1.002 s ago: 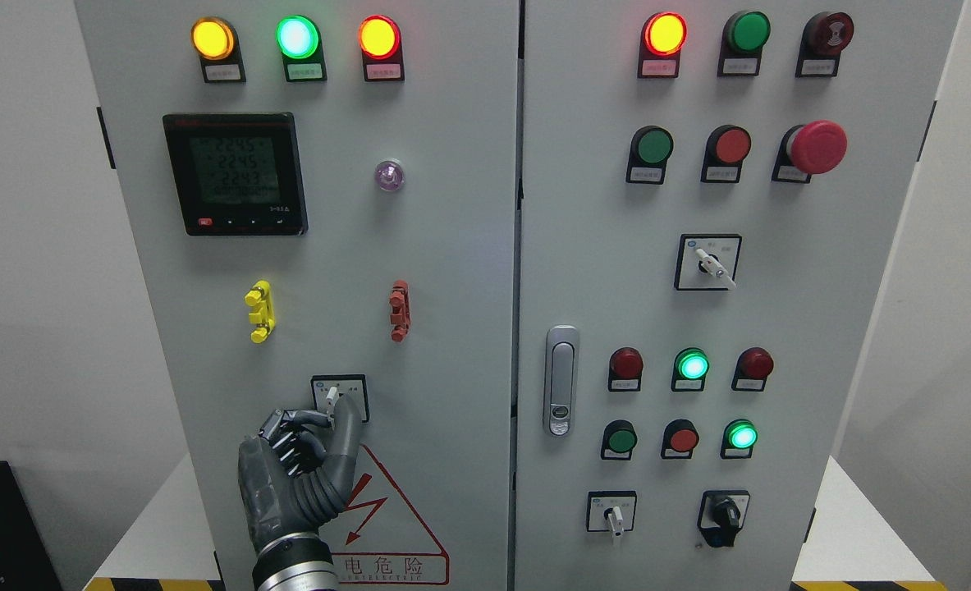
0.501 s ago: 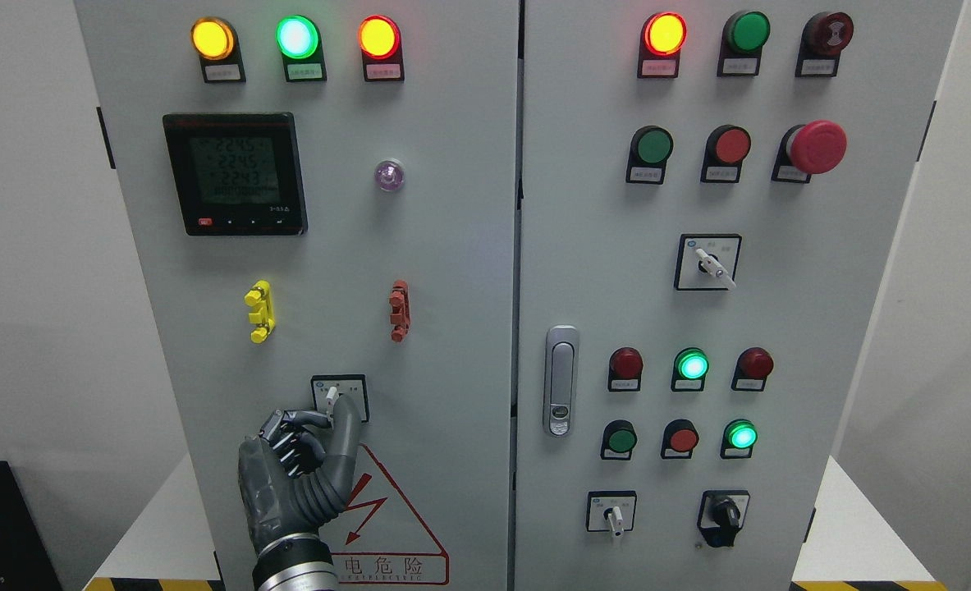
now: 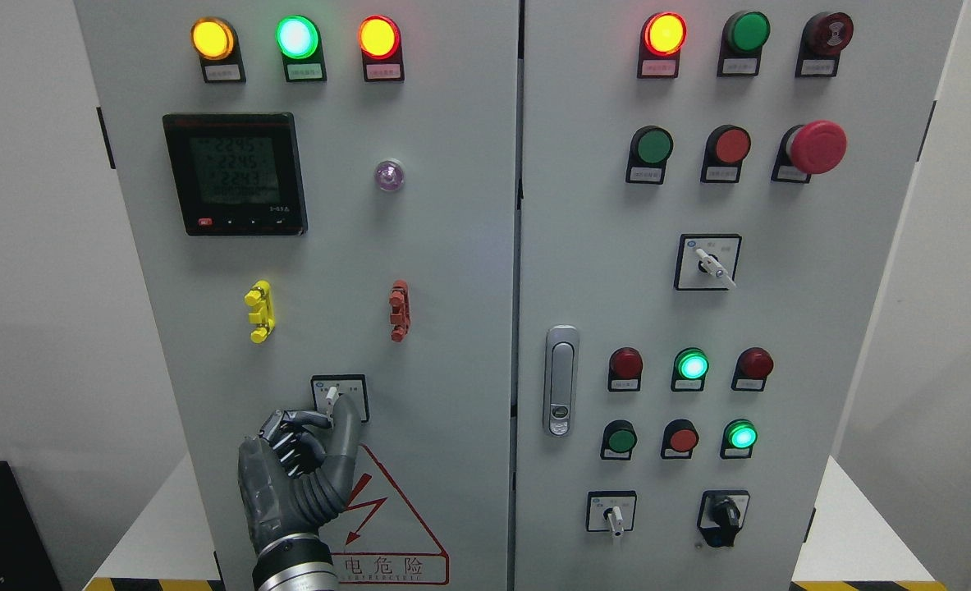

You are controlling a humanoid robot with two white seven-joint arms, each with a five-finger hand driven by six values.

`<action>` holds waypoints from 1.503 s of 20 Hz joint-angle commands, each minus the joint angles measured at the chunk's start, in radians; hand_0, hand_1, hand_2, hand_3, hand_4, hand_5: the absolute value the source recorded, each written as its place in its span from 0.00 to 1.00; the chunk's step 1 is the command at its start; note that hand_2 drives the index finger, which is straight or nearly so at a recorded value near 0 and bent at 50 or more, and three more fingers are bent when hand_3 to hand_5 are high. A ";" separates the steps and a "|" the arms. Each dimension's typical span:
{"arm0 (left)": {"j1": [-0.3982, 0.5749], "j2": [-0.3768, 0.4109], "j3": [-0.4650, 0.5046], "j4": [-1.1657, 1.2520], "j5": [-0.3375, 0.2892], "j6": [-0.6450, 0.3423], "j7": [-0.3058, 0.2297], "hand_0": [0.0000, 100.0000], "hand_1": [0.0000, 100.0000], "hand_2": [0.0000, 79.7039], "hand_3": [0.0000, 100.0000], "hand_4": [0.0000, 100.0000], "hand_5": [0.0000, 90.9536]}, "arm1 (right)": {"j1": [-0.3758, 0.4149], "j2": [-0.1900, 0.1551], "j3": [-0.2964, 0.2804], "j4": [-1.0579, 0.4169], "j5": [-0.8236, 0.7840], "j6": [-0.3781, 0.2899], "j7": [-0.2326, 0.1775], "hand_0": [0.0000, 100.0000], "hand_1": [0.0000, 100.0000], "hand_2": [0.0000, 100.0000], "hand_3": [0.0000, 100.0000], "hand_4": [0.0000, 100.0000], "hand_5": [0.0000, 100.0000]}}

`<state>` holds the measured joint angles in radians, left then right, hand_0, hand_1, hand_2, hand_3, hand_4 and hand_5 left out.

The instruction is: Turn on light switch 1

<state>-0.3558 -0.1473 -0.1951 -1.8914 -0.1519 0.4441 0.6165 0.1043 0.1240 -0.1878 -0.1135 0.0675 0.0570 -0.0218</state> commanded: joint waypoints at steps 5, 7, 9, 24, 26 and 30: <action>0.000 0.000 -0.012 0.000 0.000 -0.001 -0.001 0.55 0.58 0.81 1.00 0.99 0.95 | 0.000 -0.001 0.001 0.000 0.000 0.000 0.000 0.00 0.00 0.00 0.00 0.00 0.00; 0.000 0.000 -0.012 0.000 0.000 -0.001 -0.001 0.56 0.57 0.81 1.00 0.99 0.95 | 0.000 0.000 -0.001 0.000 0.000 0.000 -0.001 0.00 0.00 0.00 0.00 0.00 0.00; 0.000 0.000 -0.012 0.000 0.000 -0.001 -0.001 0.56 0.57 0.81 1.00 0.99 0.95 | 0.000 -0.001 0.001 0.000 0.000 0.000 0.000 0.00 0.00 0.00 0.00 0.00 0.00; 0.000 0.000 -0.012 -0.002 0.000 -0.001 -0.001 0.59 0.53 0.78 1.00 1.00 0.96 | 0.000 0.000 -0.001 0.000 0.000 0.000 0.000 0.00 0.00 0.00 0.00 0.00 0.00; 0.000 0.000 -0.012 -0.002 0.000 -0.001 -0.001 0.59 0.51 0.78 1.00 1.00 0.96 | 0.000 -0.001 -0.001 0.000 0.000 0.000 0.000 0.00 0.00 0.00 0.00 0.00 0.00; 0.000 0.000 -0.012 0.000 0.000 -0.001 -0.001 0.60 0.50 0.78 1.00 1.00 0.96 | 0.000 -0.001 -0.001 0.000 0.000 0.000 0.000 0.00 0.00 0.00 0.00 0.00 0.00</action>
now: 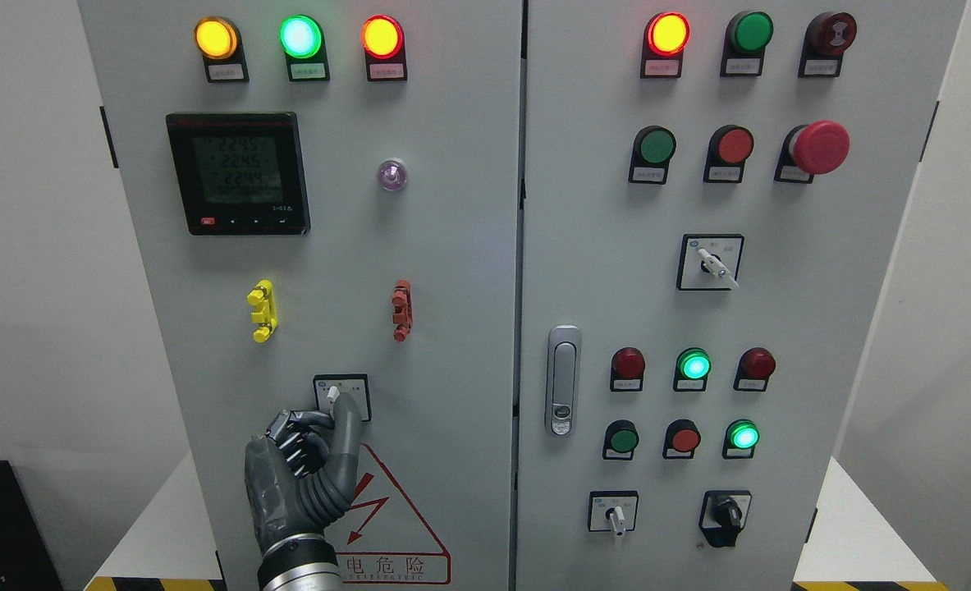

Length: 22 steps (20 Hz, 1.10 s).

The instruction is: Turn on light switch 1

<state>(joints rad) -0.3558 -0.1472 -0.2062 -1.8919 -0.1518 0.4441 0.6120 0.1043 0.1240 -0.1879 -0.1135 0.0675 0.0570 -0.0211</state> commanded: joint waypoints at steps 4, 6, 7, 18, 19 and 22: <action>0.000 0.000 -0.001 0.000 0.000 -0.001 0.003 0.61 0.51 0.78 1.00 1.00 0.96 | 0.000 0.000 -0.001 0.000 0.000 0.000 0.000 0.00 0.00 0.00 0.00 0.00 0.00; 0.000 0.000 -0.001 0.001 0.000 -0.001 0.003 0.61 0.51 0.77 1.00 1.00 0.96 | 0.000 -0.001 -0.001 0.000 0.000 0.000 0.000 0.00 0.00 0.00 0.00 0.00 0.00; 0.000 0.000 -0.001 0.001 0.000 -0.001 0.003 0.61 0.51 0.77 1.00 1.00 0.96 | 0.000 0.000 0.001 0.000 0.000 0.000 0.000 0.00 0.00 0.00 0.00 0.00 0.00; 0.000 0.000 -0.001 0.001 0.000 -0.001 0.003 0.65 0.49 0.77 1.00 1.00 0.96 | 0.000 0.000 -0.001 0.000 0.000 0.000 0.000 0.00 0.00 0.00 0.00 0.00 0.00; 0.000 0.000 -0.001 -0.001 0.000 -0.001 0.003 0.63 0.49 0.77 1.00 1.00 0.96 | 0.000 -0.001 0.001 0.000 0.000 0.000 0.000 0.00 0.00 0.00 0.00 0.00 0.00; 0.001 0.000 -0.001 0.001 0.000 -0.001 0.003 0.60 0.50 0.77 1.00 1.00 0.96 | 0.000 0.000 -0.001 0.000 0.000 0.000 0.000 0.00 0.00 0.00 0.00 0.00 0.00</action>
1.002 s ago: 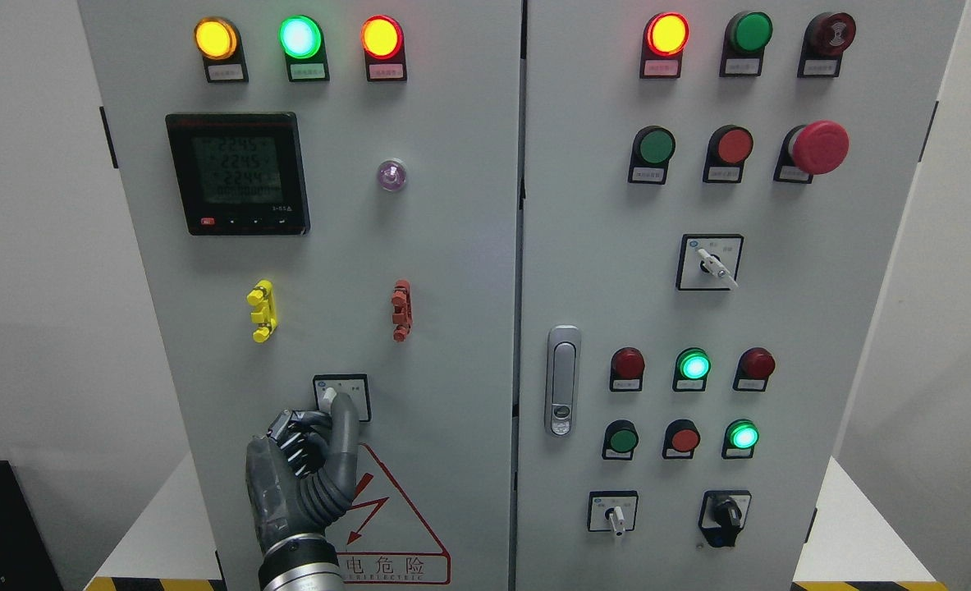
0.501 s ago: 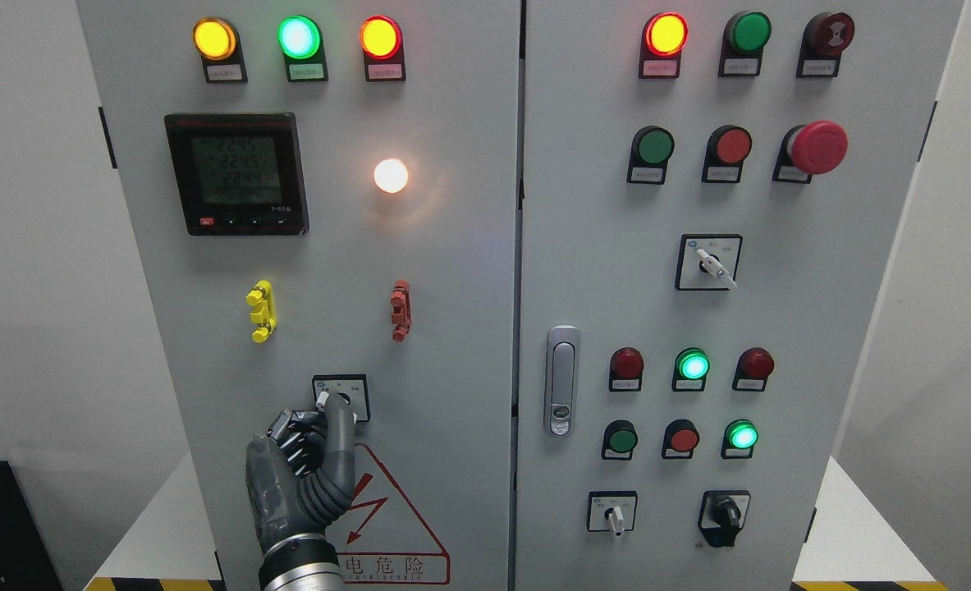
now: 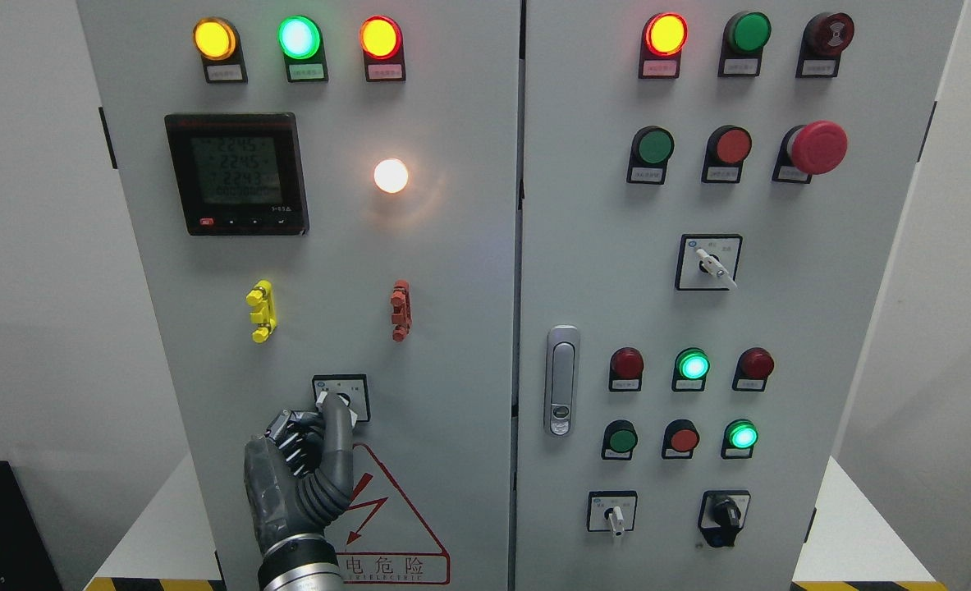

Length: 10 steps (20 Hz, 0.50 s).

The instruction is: Turn on light switch 1

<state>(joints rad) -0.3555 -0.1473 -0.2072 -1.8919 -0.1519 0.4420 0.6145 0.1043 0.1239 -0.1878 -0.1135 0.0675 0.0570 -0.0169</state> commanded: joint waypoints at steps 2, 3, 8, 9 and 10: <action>0.000 0.000 0.000 0.000 0.000 0.000 0.001 0.58 0.50 0.78 1.00 1.00 0.96 | 0.000 -0.001 0.001 0.000 0.000 0.000 -0.005 0.00 0.00 0.00 0.00 0.00 0.00; 0.000 0.000 0.000 0.000 0.000 0.001 0.001 0.57 0.50 0.78 1.00 1.00 0.96 | 0.000 0.000 -0.001 0.000 0.000 0.000 -0.005 0.00 0.00 0.00 0.00 0.00 0.00; 0.000 0.000 0.000 0.000 0.000 0.001 0.001 0.51 0.49 0.79 1.00 1.00 0.96 | 0.000 0.000 0.001 0.000 0.000 0.000 -0.005 0.00 0.00 0.00 0.00 0.00 0.00; 0.000 0.000 0.000 0.000 0.000 0.001 0.001 0.50 0.49 0.79 1.00 1.00 0.96 | 0.000 -0.001 -0.001 0.000 0.000 0.000 -0.005 0.00 0.00 0.00 0.00 0.00 0.00; 0.000 0.000 0.000 0.000 0.000 0.001 0.001 0.49 0.49 0.79 1.00 1.00 0.96 | 0.000 0.000 -0.001 0.000 0.000 0.000 -0.005 0.00 0.00 0.00 0.00 0.00 0.00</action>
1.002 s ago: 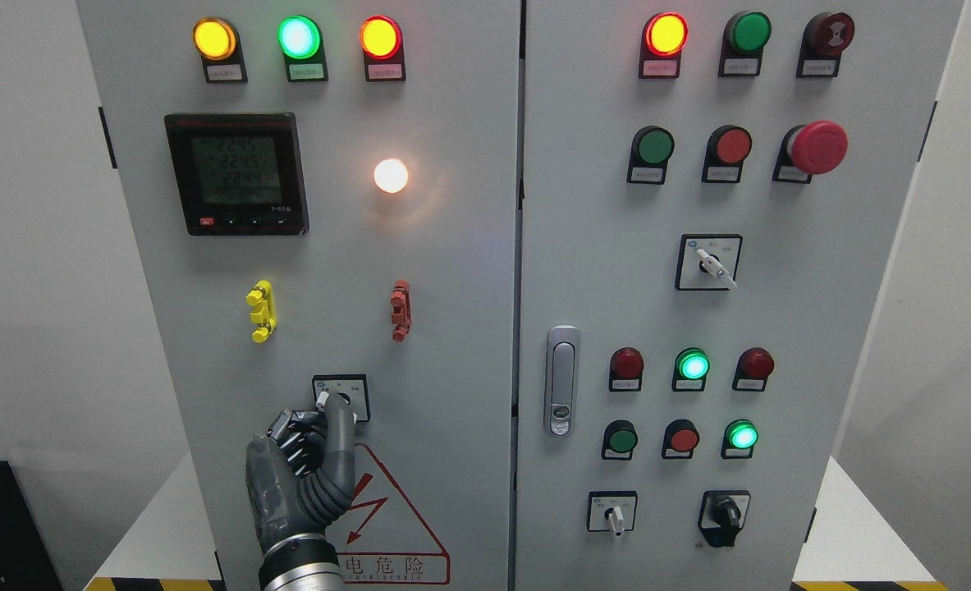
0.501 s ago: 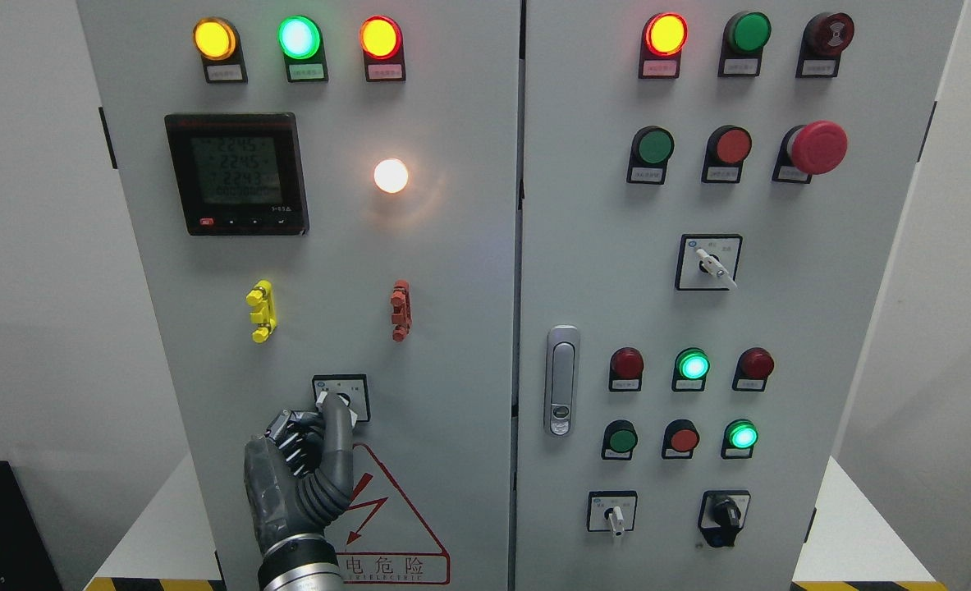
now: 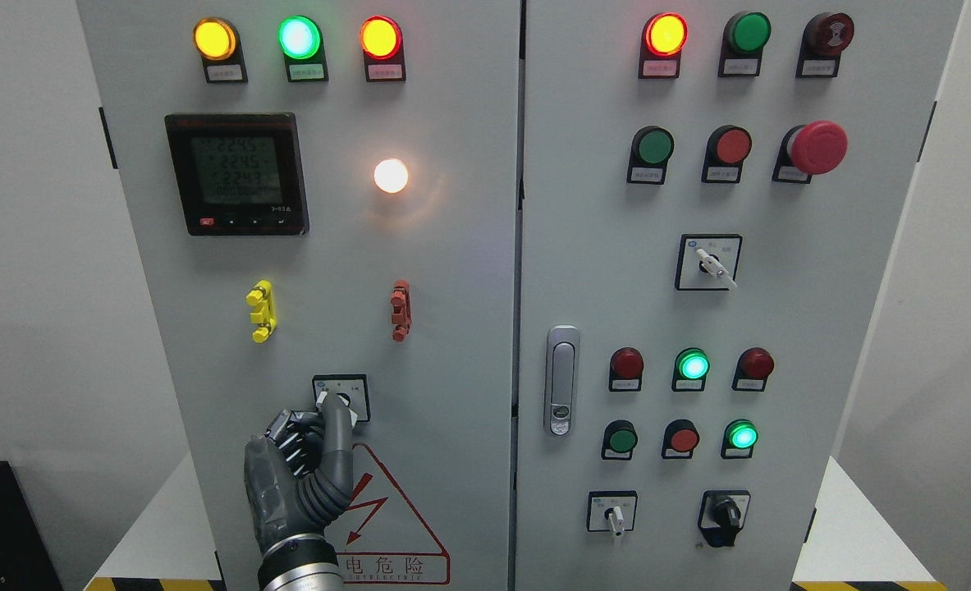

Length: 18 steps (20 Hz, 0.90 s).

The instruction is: Turn on light switch 1

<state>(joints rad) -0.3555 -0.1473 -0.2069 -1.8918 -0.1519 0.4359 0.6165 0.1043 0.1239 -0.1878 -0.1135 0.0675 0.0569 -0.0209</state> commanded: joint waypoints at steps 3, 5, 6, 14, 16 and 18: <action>0.000 0.000 0.000 0.000 0.000 0.007 -0.001 0.47 0.48 0.80 1.00 1.00 0.96 | 0.000 0.000 0.001 0.000 0.000 0.000 -0.001 0.00 0.00 0.00 0.00 0.00 0.00; 0.000 0.000 0.000 0.000 0.000 0.007 -0.001 0.46 0.48 0.80 1.00 1.00 0.96 | 0.000 0.000 0.001 0.000 0.000 0.000 -0.001 0.00 0.00 0.00 0.00 0.00 0.00; 0.000 0.000 0.000 0.000 0.000 0.007 -0.001 0.46 0.48 0.80 1.00 1.00 0.96 | 0.000 0.000 -0.001 0.000 0.000 0.000 -0.001 0.00 0.00 0.00 0.00 0.00 0.00; -0.002 0.000 -0.002 0.000 0.000 0.007 -0.001 0.41 0.47 0.82 1.00 1.00 0.96 | 0.000 0.000 0.001 0.000 0.000 0.000 -0.001 0.00 0.00 0.00 0.00 0.00 0.00; -0.002 0.000 -0.005 0.000 0.000 0.007 -0.003 0.40 0.46 0.82 1.00 1.00 0.96 | 0.000 0.000 0.001 0.000 0.000 0.000 -0.001 0.00 0.00 0.00 0.00 0.00 0.00; -0.002 0.000 -0.006 0.000 0.000 0.007 -0.003 0.38 0.46 0.82 1.00 1.00 0.96 | 0.000 0.000 0.001 0.000 0.000 0.000 -0.001 0.00 0.00 0.00 0.00 0.00 0.00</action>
<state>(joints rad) -0.3567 -0.1472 -0.2080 -1.8913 -0.1519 0.4503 0.6155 0.1043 0.1240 -0.1877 -0.1135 0.0675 0.0569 -0.0219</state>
